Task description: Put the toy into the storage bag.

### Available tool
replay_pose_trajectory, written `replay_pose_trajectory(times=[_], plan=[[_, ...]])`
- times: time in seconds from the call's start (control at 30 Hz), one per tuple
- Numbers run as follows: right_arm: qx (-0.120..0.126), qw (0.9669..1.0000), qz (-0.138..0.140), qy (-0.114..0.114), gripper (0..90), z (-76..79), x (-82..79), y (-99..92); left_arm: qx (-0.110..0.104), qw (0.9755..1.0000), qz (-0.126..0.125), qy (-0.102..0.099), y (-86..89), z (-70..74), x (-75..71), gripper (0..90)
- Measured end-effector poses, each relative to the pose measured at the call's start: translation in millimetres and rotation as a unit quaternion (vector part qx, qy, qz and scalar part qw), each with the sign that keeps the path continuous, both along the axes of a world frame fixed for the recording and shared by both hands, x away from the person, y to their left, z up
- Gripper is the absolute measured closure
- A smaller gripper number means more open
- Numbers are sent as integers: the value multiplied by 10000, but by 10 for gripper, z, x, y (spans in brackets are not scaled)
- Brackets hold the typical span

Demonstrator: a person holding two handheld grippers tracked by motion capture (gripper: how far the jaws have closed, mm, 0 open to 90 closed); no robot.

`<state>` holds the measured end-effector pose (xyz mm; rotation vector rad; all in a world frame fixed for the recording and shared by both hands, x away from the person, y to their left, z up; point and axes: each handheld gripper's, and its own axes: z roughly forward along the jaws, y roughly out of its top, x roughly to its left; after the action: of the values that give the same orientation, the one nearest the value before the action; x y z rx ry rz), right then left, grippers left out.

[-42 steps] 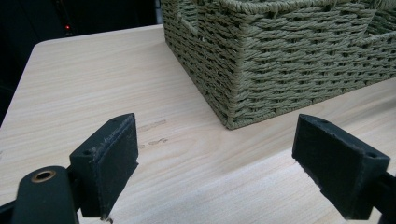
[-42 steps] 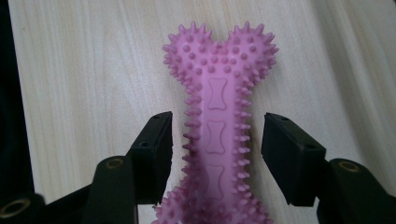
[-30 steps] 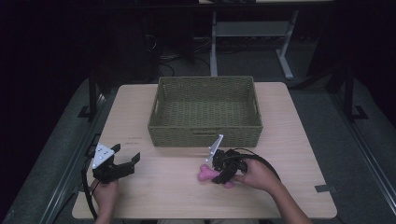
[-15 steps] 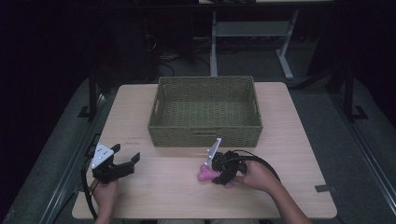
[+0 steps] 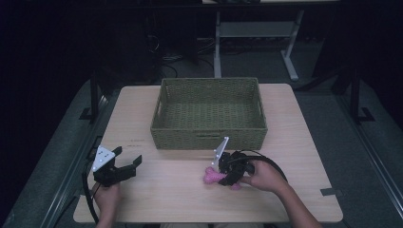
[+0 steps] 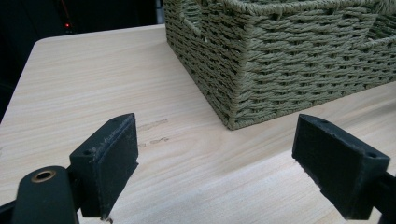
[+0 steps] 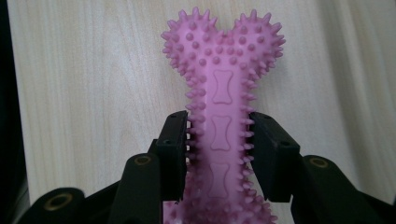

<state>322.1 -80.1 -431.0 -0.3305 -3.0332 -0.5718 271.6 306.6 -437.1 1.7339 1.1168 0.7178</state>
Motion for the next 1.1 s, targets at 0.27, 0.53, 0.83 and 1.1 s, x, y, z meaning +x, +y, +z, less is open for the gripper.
replay_pose_trajectory(times=[0.27,0.53,0.83,1.1], plan=[[209,9995,-29,227,581,57,62,-121,15,10000,-2,1,-3,2,-3,138],[237,9994,10,268,582,172,123,-173,31,10000,-1,-7,-8,3,-5,139],[416,9987,-16,294,582,341,227,-266,80,10000,-48,-4,-21,4,-2,139],[468,9984,-38,305,582,443,301,-290,80,10000,-33,-8,-19,5,-4,139]])
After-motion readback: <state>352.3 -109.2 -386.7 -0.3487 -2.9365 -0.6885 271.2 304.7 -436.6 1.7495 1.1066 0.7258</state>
